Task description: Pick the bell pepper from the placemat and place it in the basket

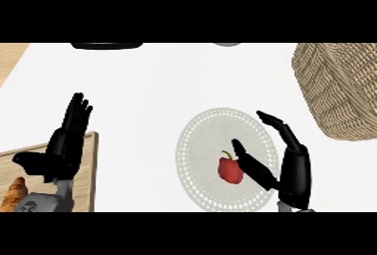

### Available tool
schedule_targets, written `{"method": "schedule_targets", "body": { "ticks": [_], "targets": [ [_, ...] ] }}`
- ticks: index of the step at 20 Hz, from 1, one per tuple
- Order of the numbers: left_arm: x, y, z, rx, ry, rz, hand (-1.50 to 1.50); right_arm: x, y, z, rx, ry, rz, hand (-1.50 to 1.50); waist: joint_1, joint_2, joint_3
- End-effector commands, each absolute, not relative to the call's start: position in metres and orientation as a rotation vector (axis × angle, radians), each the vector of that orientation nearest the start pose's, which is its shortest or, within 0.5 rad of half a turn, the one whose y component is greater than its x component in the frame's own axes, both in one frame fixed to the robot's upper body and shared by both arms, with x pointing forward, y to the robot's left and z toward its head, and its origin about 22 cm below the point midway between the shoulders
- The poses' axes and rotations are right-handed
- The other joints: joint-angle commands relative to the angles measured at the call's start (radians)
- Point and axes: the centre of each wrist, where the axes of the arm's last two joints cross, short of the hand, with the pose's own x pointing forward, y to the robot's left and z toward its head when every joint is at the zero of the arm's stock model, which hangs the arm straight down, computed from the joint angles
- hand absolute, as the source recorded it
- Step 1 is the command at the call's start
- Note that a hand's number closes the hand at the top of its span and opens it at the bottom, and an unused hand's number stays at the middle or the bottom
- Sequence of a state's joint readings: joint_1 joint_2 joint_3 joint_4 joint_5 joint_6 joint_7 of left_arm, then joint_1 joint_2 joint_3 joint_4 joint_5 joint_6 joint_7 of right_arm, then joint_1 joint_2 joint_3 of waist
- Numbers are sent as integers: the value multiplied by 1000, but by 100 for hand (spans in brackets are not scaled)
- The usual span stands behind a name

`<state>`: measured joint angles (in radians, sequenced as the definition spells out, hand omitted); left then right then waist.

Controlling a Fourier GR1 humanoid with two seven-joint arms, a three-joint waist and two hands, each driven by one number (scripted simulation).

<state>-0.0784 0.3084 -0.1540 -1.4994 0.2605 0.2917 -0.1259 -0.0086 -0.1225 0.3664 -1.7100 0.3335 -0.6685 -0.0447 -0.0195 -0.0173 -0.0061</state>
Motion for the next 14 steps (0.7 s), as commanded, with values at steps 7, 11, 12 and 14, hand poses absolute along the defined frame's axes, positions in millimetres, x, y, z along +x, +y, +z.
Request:
{"method": "schedule_targets", "body": {
  "ticks": [7, 11, 12, 14],
  "targets": [
    [252, 257, 16, 164, -1658, 83, 0, 178, -173, -38, -1110, -1515, -134, -150, -47, 9, -12],
    [251, 256, 19, 167, -1672, 87, 0, 147, -187, -53, -1143, -1302, -25, -150, -50, 17, -16],
    [249, 257, 23, 162, -1682, 83, 0, 136, -185, -59, -1128, -1251, 22, -150, -34, 14, -16],
    [251, 260, 24, 166, -1692, 76, 0, 129, -182, -57, -1109, -1193, 79, -150, -26, 23, -17]
  ]
}}
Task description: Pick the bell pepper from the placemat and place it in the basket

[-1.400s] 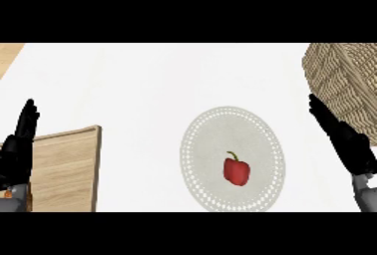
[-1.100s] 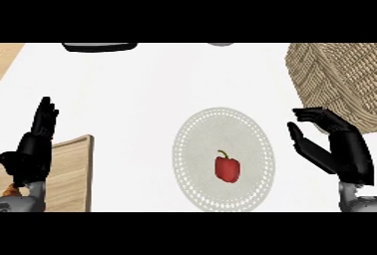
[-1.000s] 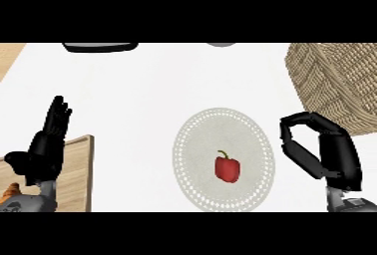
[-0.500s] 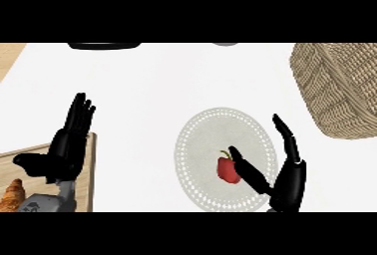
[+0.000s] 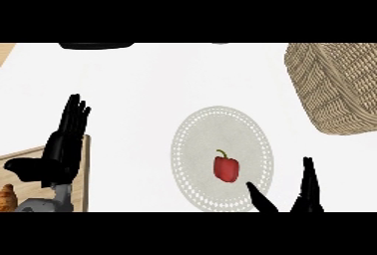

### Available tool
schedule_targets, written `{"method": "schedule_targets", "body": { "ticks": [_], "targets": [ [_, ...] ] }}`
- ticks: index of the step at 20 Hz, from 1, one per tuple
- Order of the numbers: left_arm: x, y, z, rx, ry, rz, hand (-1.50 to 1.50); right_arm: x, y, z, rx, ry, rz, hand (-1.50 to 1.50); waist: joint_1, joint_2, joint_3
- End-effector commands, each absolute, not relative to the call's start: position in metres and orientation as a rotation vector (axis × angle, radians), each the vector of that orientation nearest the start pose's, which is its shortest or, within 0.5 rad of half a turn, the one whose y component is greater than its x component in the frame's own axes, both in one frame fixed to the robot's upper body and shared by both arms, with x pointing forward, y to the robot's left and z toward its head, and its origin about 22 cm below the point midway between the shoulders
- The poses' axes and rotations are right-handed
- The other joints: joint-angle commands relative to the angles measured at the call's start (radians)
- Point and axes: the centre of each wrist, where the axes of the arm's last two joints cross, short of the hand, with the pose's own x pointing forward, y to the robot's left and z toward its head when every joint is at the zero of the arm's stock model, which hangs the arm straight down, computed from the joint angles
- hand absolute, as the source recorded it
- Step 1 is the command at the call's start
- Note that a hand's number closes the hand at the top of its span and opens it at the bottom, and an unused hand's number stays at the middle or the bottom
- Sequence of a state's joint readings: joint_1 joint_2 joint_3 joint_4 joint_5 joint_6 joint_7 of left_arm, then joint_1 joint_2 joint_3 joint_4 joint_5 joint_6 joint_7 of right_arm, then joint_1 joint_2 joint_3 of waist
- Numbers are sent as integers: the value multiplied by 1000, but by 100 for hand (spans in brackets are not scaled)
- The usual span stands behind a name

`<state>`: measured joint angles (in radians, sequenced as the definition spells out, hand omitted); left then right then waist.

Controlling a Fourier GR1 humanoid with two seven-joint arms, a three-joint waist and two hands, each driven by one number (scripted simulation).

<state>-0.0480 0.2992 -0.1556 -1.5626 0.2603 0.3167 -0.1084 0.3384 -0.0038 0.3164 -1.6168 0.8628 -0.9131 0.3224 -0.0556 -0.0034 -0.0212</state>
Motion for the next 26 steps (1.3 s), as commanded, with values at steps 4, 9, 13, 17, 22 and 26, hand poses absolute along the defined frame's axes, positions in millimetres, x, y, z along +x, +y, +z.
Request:
{"method": "schedule_targets", "body": {
  "ticks": [4, 9, 13, 17, 22, 26],
  "targets": [
    [248, 248, 24, 129, -1687, 77, 0, 116, -167, -43, -1048, -1105, 166, -150, 32, 8, 2],
    [246, 245, 22, 116, -1674, 56, 0, 119, -146, 0, -1010, -1054, 197, -150, 53, 11, 6],
    [250, 247, 31, 116, -1698, 57, 0, 116, -139, 28, -1081, -935, 240, -150, 52, 7, 8],
    [245, 236, 28, 101, -1690, 50, 0, 117, -131, 62, -1153, -814, 260, -150, 61, 6, 11],
    [249, 226, 36, 76, -1682, 36, 0, 117, -103, 92, -1173, -779, 267, -150, 66, 8, 17],
    [249, 221, 34, 94, -1681, 58, 0, 117, -91, 93, -1163, -804, 291, -150, 60, 9, 18]
  ]
}}
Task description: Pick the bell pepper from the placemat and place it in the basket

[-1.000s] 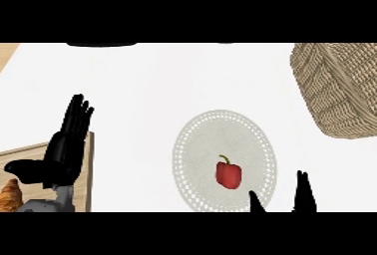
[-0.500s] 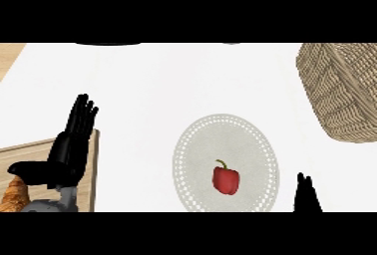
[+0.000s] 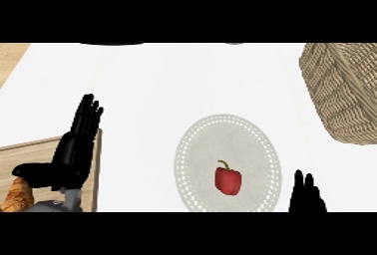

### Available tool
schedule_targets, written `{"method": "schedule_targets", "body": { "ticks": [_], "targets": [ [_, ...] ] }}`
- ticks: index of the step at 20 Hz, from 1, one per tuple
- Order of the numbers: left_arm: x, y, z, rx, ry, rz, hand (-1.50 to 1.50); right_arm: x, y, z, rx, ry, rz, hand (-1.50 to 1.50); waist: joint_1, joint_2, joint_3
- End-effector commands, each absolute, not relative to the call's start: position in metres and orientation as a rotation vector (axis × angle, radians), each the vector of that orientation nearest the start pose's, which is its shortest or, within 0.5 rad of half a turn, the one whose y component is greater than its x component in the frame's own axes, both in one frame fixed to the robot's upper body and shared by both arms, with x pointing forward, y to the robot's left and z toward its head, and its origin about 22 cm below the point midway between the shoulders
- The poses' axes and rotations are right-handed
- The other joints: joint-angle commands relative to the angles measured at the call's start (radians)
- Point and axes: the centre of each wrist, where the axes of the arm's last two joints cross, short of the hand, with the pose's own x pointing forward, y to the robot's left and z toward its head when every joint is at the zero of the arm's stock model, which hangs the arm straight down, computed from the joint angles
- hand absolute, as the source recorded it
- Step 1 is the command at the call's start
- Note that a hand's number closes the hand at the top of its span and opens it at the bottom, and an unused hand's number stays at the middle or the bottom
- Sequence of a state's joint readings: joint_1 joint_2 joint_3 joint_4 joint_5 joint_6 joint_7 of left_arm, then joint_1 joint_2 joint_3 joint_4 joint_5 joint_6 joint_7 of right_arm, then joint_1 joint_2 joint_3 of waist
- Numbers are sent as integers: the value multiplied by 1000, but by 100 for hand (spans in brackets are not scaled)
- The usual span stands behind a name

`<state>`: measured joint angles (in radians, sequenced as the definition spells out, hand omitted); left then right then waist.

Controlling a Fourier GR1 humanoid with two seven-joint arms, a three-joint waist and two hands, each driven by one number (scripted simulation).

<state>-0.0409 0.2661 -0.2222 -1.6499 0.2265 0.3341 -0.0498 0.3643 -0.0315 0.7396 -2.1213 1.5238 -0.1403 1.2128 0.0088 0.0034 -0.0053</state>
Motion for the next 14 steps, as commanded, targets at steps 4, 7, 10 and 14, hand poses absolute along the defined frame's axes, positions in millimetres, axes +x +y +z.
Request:
{"method": "schedule_targets", "body": {
  "ticks": [4, 7, 10, 14],
  "targets": [
    [242, 230, 42, 71, -1699, 44, 0, 123, -89, 89, -1153, -802, 304, -150, 6, 0, 4],
    [253, 236, 46, 78, -1685, 33, 0, 137, -88, 93, -1159, -839, 312, -150, 7, 5, 4],
    [250, 240, 39, 89, -1695, 57, 0, 128, -83, 85, -1147, -841, 311, -150, -5, 0, 3],
    [247, 240, 43, 88, -1678, 48, 0, 144, -85, 74, -1200, -812, 313, -150, -2, -1, 4]
  ]
}}
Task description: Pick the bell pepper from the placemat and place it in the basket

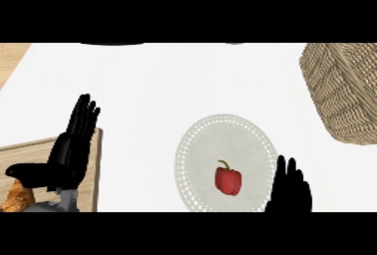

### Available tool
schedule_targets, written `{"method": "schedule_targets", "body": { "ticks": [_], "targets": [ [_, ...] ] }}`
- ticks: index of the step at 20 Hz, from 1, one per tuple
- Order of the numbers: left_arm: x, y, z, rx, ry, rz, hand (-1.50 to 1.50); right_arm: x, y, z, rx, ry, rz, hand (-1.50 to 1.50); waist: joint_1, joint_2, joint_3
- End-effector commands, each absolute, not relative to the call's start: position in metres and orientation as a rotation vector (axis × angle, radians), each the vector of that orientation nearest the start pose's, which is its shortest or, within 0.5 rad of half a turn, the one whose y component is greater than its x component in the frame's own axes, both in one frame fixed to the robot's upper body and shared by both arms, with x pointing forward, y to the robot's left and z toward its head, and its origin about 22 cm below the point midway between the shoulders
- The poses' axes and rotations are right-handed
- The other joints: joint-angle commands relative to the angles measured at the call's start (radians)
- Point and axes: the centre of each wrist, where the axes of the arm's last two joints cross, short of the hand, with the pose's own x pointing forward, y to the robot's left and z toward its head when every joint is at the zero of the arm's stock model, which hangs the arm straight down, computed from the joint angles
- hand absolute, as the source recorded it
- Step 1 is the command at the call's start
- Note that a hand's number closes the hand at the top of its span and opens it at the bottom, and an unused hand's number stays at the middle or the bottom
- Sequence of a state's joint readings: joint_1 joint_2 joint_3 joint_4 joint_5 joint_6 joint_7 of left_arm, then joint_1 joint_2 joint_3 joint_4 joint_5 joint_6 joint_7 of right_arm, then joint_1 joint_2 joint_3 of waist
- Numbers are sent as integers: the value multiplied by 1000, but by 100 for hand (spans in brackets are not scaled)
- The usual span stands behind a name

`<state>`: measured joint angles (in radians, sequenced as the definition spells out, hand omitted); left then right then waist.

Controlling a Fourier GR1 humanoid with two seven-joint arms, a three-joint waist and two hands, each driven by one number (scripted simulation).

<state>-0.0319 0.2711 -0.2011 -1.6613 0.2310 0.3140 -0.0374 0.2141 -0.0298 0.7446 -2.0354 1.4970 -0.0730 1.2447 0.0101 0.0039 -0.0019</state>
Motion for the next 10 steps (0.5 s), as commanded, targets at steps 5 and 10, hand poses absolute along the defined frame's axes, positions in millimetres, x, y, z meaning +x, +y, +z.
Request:
{"method": "schedule_targets", "body": {
  "ticks": [5, 10],
  "targets": [
    [241, 238, 37, 113, -1689, 38, 0, 158, -88, 77, -1211, -811, 305, -150, 1, 0, 0],
    [251, 239, 38, 92, -1677, 46, 0, 170, -87, 62, -1188, -799, 292, -150, -4, 0, 1]
  ]
}}
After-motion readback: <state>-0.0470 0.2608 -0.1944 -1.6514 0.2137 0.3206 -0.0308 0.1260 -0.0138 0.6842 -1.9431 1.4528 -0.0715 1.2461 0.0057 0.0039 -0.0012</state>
